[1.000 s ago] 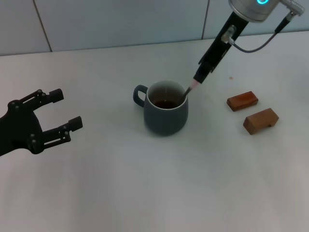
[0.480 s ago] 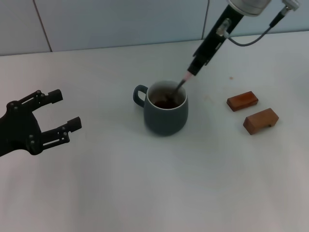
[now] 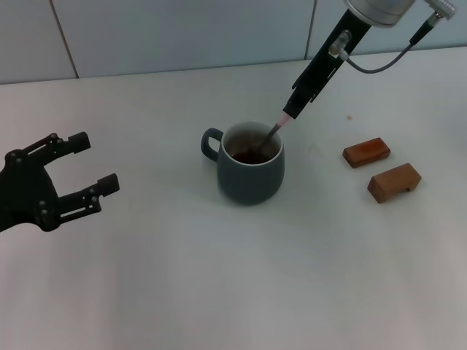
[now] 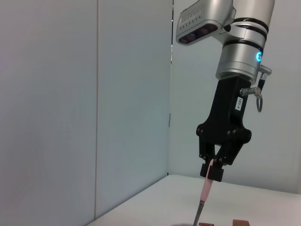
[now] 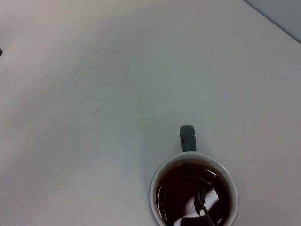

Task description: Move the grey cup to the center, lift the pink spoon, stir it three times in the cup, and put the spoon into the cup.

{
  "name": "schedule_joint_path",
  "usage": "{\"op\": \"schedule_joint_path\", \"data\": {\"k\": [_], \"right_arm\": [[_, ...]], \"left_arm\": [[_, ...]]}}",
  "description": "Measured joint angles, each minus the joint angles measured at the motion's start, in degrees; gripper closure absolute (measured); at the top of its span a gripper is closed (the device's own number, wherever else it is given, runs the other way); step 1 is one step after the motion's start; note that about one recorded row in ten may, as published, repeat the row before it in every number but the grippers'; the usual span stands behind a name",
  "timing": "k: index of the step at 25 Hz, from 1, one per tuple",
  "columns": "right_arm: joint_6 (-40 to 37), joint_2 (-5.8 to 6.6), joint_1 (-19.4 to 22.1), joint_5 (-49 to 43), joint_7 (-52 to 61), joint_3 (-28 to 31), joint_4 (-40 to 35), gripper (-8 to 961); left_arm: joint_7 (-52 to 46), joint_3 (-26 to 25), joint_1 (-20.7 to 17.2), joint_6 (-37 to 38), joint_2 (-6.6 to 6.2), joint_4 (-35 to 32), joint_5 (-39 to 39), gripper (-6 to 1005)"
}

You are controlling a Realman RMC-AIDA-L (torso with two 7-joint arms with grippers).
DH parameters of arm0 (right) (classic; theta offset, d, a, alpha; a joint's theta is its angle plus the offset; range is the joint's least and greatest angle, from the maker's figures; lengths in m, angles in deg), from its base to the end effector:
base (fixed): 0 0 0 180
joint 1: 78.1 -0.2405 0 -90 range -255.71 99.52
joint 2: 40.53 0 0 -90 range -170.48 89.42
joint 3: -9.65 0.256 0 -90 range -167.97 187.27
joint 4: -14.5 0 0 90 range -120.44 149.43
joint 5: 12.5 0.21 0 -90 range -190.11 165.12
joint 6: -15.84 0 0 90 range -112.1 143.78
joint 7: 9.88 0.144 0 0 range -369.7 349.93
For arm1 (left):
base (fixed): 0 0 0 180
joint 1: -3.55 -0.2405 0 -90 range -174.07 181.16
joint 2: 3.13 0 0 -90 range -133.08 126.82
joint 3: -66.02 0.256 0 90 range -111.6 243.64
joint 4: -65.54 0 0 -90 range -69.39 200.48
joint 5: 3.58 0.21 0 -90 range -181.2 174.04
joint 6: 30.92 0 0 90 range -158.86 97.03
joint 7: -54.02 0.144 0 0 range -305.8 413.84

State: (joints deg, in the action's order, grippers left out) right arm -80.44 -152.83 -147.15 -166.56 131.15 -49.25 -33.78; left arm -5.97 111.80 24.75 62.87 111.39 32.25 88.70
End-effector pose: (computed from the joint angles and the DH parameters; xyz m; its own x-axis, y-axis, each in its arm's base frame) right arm 0.0785 0.4375 0.0366 0.7570 -0.5916 0.2776 -0.4921 -0.7956 -0.3535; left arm -0.2871 0.2997 0.0366 0.7533 0.0551 0.6554 0.3497 -0.8775 -0.3281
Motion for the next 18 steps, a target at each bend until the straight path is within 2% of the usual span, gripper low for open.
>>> {"op": "schedule_joint_path", "data": {"k": [6, 10, 15, 18], "right_arm": [[0.1, -0.08, -0.17, 0.0, 0.73, -0.32, 0.58, 746], [0.12, -0.69, 0.07, -0.05, 0.86, -0.27, -0.23, 735], [0.2, -1.04, 0.59, -0.01, 0.87, 0.03, -2.07, 568], [0.77, -2.02, 2.51, 0.55, 0.37, 0.89, -6.26, 492]], "left_arm": [[-0.06, -0.13, -0.04, 0.37, -0.03, -0.01, 0.0, 162], [-0.08, -0.36, -0.19, 0.59, -0.1, -0.01, 0.0, 162], [0.0, -0.37, -0.29, 0.71, -0.1, -0.01, 0.01, 162], [0.1, -0.36, -0.38, 0.78, -0.14, -0.01, 0.01, 162]]}}
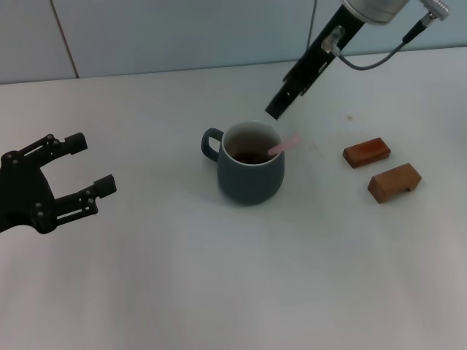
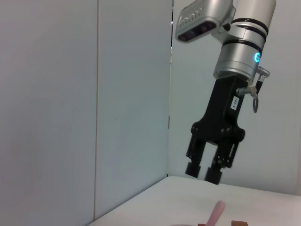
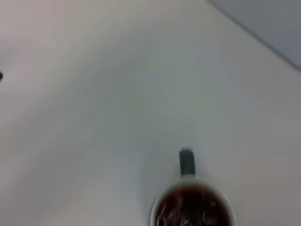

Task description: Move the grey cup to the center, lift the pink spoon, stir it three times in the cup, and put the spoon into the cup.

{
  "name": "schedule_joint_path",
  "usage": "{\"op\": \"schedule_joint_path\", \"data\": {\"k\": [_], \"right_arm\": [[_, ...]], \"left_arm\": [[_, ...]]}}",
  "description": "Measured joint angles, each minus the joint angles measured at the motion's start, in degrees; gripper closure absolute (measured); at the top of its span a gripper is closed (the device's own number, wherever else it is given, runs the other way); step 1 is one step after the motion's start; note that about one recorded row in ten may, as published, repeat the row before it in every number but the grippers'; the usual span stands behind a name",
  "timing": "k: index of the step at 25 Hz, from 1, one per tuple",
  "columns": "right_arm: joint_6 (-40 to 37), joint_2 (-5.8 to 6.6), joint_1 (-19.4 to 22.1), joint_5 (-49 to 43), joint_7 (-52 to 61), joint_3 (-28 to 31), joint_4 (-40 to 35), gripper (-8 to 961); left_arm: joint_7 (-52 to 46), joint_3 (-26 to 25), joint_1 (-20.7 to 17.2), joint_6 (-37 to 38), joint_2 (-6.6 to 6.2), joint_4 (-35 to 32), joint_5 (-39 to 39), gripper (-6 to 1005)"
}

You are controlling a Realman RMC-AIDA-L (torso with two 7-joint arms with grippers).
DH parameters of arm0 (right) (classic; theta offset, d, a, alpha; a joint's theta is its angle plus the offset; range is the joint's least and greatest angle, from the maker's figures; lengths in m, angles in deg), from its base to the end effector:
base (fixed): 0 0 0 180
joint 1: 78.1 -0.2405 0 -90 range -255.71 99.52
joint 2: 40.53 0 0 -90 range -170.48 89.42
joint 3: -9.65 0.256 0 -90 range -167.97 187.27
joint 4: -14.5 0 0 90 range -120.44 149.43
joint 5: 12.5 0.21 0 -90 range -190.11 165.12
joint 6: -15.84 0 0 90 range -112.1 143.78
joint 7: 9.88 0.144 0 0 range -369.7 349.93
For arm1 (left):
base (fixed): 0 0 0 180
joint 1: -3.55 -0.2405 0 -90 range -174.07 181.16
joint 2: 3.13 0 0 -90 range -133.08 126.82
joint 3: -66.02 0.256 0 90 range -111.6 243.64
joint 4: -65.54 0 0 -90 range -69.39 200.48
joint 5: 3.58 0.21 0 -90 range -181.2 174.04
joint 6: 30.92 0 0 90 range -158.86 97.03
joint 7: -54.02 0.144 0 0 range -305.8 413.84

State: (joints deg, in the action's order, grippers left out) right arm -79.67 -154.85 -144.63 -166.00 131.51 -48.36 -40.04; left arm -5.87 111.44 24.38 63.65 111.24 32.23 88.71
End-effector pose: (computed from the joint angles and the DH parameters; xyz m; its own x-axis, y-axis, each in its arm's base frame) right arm 0.0732 0.4354 0.0370 0.7912 -0.5753 0.2074 -0.4817 -0.7953 -0.3680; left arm -0.2885 0.2969 0.0387 0.7500 0.0528 0.6593 0.3493 -0.8781 -0.3271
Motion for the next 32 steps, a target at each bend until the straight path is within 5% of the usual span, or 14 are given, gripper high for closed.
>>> {"op": "schedule_joint_path", "data": {"k": [5, 7, 10, 13, 17, 20, 25, 32], "right_arm": [[2.27, -2.74, 9.36, 8.66, -3.8, 1.19, -13.37, 445], [5.57, -4.39, 18.77, 18.28, -9.06, 1.05, -23.04, 426], [10.23, -4.72, 28.34, 30.24, -15.74, 0.15, -27.82, 398], [14.92, -4.62, 39.24, 49.09, -29.45, 0.9, -26.1, 390], [13.27, -4.28, 47.96, 69.91, -47.1, 7.0, -13.51, 364], [7.4, -2.53, 49.0, 75.24, -54.58, 13.79, -0.9, 345], [0.83, 4.84, 45.06, 70.95, -62.29, 15.72, 21.2, 312], [2.58, 7.5, 41.41, 57.01, -66.4, 16.06, 23.36, 241]], "left_arm": [[0.25, -0.21, -0.14, 0.16, -0.13, 0.0, 0.0, 162], [0.31, -0.23, -0.11, 0.29, -0.12, 0.0, 0.02, 162], [0.22, -0.24, 0.07, 0.35, -0.13, 0.0, 0.21, 162], [-0.21, -0.25, 0.24, 0.37, -0.34, 0.0, 0.4, 162], [-1.08, -0.23, 0.68, 0.37, -0.52, 0.0, 0.56, 162], [-2.09, -0.11, 0.98, 0.26, -0.71, 0.0, 0.59, 162], [-4.0, 0.0, 1.43, 0.06, -0.8, -0.79, 0.63, 162], [-7.64, 0.37, 3.39, 0.17, -0.86, -2.26, 2.2, 162]]}}
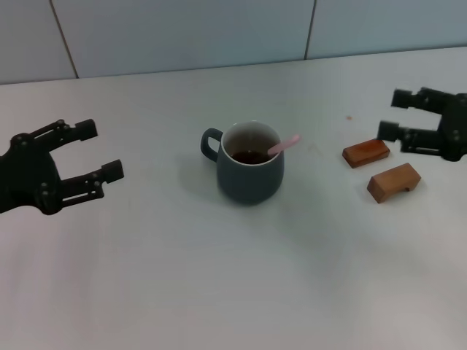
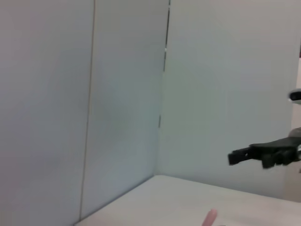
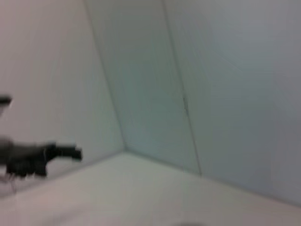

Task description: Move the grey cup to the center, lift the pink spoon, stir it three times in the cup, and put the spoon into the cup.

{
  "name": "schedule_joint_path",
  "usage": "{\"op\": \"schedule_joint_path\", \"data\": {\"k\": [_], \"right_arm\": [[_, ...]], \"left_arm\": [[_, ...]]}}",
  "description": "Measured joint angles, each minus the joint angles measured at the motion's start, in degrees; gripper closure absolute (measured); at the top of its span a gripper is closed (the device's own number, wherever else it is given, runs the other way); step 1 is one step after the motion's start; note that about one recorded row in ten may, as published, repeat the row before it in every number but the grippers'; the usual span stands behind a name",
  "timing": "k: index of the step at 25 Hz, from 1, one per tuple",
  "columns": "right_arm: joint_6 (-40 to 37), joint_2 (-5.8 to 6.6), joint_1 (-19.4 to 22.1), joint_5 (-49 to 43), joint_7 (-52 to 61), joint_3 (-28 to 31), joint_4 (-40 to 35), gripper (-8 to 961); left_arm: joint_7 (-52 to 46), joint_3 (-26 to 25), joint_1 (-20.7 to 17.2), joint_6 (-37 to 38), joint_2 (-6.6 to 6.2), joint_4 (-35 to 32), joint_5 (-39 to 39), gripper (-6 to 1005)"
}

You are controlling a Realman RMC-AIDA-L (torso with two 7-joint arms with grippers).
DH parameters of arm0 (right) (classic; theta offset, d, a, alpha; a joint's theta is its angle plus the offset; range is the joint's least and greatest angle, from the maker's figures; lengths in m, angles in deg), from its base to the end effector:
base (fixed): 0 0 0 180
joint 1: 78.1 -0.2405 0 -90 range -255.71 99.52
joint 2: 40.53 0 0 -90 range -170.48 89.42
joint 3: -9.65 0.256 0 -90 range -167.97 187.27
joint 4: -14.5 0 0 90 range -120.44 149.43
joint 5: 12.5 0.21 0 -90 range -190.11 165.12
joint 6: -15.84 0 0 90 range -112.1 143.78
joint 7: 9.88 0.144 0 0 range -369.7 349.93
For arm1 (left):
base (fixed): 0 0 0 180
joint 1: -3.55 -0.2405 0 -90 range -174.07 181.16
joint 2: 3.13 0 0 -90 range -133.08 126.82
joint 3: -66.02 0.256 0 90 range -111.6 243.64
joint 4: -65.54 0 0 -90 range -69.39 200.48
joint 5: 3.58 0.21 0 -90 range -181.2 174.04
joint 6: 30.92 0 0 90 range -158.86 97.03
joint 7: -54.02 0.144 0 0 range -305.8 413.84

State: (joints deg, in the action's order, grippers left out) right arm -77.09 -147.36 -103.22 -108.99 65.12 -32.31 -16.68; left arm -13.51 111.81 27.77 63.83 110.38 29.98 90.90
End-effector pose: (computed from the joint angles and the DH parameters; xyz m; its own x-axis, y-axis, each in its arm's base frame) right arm 0.3012 0.3258 0.0871 0.7313 -0.2445 -0.6367 -0.5004 -0.8267 -0.2573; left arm -0.2718 0.3150 0.0453 0.7520 0.1093 0.6500 0.3521 -0.9003 -0.2559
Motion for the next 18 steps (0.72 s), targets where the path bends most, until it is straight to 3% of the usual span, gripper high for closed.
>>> {"op": "schedule_joint_path", "data": {"k": [3, 6, 13, 18], "right_arm": [[0.15, 0.77, -3.2, -5.71, 0.29, -0.1, 1.03, 195], [0.65, 0.79, -4.81, -7.67, 0.17, -0.1, 1.11, 150], [0.33, 0.79, -5.72, -8.41, -0.65, -0.53, 0.65, 135], [0.1, 0.48, -5.82, -9.57, -0.74, -0.59, 0.31, 135]], "left_arm": [[-0.78, 0.0, 0.44, 0.0, -0.09, -0.21, 0.76, 162], [-4.33, -0.14, 3.32, -0.1, -0.54, -0.57, 4.6, 162], [-7.31, 0.12, 4.87, 0.36, -1.69, -0.63, 5.41, 162], [-7.6, 0.23, 4.91, 0.45, -1.74, -0.65, 5.49, 162]]}}
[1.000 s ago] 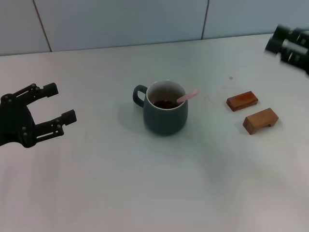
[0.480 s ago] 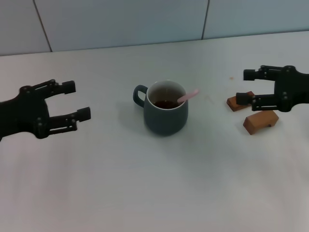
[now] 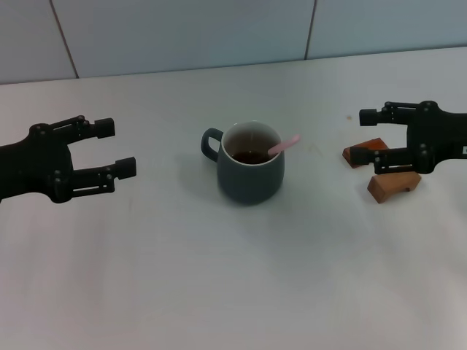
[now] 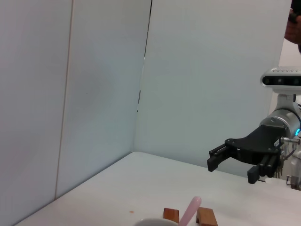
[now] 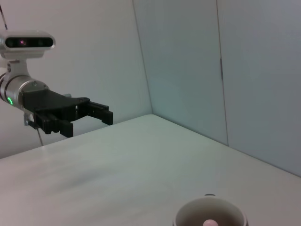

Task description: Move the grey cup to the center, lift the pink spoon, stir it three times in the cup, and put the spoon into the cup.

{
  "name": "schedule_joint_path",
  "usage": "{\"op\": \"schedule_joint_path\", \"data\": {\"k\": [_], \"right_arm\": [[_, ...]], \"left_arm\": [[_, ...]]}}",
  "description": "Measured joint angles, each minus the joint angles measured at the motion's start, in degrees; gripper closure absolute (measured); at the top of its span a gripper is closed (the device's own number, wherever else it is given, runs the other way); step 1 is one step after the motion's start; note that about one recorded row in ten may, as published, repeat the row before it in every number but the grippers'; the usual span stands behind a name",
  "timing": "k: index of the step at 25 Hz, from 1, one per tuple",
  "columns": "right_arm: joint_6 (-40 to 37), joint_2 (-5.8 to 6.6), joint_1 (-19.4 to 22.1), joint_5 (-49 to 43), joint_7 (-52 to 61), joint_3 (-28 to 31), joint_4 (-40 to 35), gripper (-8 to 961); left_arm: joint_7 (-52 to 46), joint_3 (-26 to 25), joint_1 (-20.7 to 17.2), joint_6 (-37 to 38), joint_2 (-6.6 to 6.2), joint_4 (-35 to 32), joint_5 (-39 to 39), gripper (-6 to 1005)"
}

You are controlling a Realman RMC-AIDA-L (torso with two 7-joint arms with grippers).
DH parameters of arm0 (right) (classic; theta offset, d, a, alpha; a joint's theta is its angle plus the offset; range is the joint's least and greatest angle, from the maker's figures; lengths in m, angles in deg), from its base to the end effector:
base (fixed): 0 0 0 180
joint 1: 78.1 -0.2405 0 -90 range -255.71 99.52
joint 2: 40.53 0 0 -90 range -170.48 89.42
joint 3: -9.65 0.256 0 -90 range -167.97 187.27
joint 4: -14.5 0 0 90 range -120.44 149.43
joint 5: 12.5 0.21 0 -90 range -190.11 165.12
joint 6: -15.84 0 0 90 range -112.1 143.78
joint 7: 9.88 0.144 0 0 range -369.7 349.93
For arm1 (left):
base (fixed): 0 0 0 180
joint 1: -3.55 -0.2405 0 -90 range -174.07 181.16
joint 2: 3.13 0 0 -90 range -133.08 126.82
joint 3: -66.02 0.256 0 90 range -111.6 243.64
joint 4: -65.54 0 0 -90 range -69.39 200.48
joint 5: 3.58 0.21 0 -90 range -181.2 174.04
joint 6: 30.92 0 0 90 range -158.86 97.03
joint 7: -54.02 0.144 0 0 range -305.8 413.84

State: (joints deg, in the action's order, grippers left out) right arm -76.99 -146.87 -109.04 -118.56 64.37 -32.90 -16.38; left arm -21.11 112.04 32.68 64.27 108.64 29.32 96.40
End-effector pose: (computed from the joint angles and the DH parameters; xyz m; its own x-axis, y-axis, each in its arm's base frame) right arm 0.2840 0.3441 0.0735 0.8329 -0.2370 -0.5002 -0.3890 -0.8935 -0.2244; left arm -0.2558 0.3342 0.0489 0.7858 0.1880 0.5892 0.3462 -0.9232 -0.1672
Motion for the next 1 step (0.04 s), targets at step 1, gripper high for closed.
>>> {"op": "schedule_joint_path", "data": {"k": [1], "right_arm": [[-0.05, 0.07, 0.06, -0.03, 0.0, 0.0, 0.0, 135]], "left_arm": [[-0.27, 0.05, 0.09, 0.05, -0.06, -0.03, 0.25, 162]]}}
